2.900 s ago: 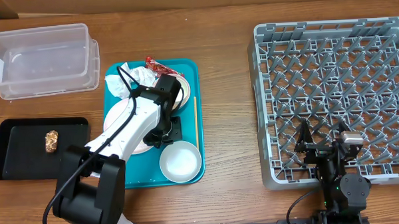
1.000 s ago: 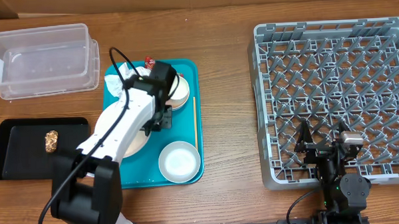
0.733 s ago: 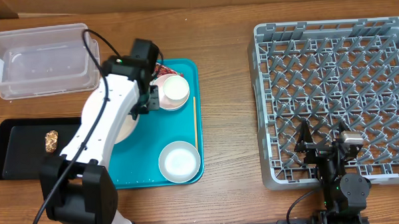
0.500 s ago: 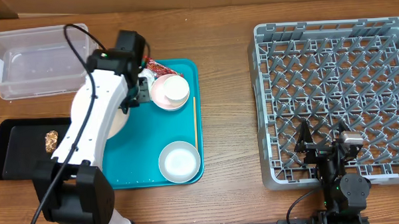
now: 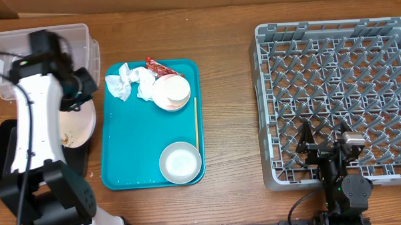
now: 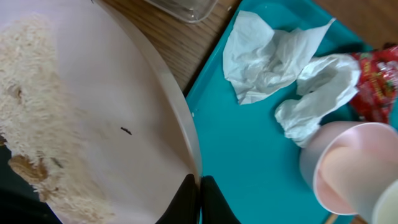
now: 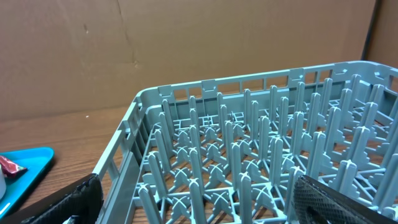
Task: Sort waste into correct bins and load items into the dishwasher
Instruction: 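Tilt the plate over the black tray to dump the rice, then return the emptied plate to the teal tray and release it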
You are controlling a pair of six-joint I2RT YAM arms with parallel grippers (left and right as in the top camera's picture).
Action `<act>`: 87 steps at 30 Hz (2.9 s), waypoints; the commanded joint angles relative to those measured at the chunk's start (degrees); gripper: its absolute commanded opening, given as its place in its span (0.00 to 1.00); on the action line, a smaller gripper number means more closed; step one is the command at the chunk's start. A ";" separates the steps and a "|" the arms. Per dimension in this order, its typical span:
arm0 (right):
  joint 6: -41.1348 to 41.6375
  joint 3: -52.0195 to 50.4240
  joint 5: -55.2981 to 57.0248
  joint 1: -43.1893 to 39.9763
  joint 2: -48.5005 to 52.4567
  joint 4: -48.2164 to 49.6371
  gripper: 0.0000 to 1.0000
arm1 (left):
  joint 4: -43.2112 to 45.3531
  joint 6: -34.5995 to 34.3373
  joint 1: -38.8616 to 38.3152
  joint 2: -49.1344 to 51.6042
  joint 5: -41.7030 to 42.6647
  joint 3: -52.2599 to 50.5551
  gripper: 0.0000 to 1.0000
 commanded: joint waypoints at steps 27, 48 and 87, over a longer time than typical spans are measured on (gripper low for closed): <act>-0.15 -0.59 -0.13 -0.11 -0.50 0.37 1.00 | 0.22 5.57 34.71 -1.09 47.50 1.29 0.04; -0.17 -0.59 -0.13 -0.11 -0.50 0.37 1.00 | 0.09 10.43 42.84 -1.05 59.80 -4.79 0.04; -0.15 -0.59 -0.13 -0.11 -0.50 0.35 1.00 | -7.65 10.88 -8.85 -17.40 16.37 -11.06 0.04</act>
